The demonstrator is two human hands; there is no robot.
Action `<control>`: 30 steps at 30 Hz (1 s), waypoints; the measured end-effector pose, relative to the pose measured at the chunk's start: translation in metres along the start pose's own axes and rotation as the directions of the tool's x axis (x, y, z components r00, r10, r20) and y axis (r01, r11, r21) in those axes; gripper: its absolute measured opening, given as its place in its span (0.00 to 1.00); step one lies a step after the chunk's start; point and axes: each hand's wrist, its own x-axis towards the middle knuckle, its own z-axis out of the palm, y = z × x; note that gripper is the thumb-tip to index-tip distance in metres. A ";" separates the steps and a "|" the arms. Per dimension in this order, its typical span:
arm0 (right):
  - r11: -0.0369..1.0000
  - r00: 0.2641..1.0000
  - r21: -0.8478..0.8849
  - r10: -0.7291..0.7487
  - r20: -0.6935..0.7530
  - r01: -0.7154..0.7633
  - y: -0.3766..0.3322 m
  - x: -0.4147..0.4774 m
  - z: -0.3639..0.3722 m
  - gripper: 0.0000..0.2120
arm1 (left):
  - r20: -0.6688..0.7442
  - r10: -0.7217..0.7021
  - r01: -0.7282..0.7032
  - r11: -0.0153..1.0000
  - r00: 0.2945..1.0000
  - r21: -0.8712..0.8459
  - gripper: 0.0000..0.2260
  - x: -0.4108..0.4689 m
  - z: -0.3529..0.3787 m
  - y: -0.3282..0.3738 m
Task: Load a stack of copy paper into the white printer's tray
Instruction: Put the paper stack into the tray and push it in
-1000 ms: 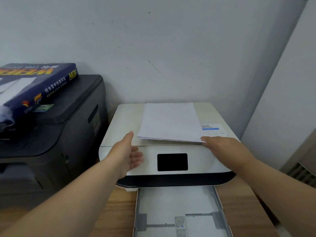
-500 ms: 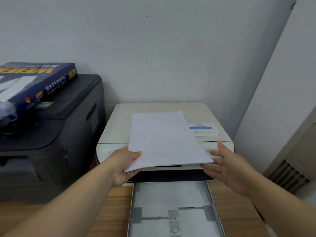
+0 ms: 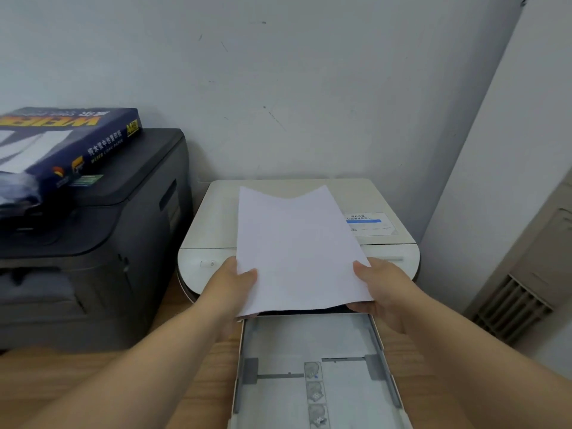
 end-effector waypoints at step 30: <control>0.999 0.995 -0.005 -0.041 -0.091 0.041 0.192 -0.238 -0.029 0.12 | 0.171 0.041 -0.036 0.999 0.984 -0.034 0.10 -0.234 -0.027 -0.151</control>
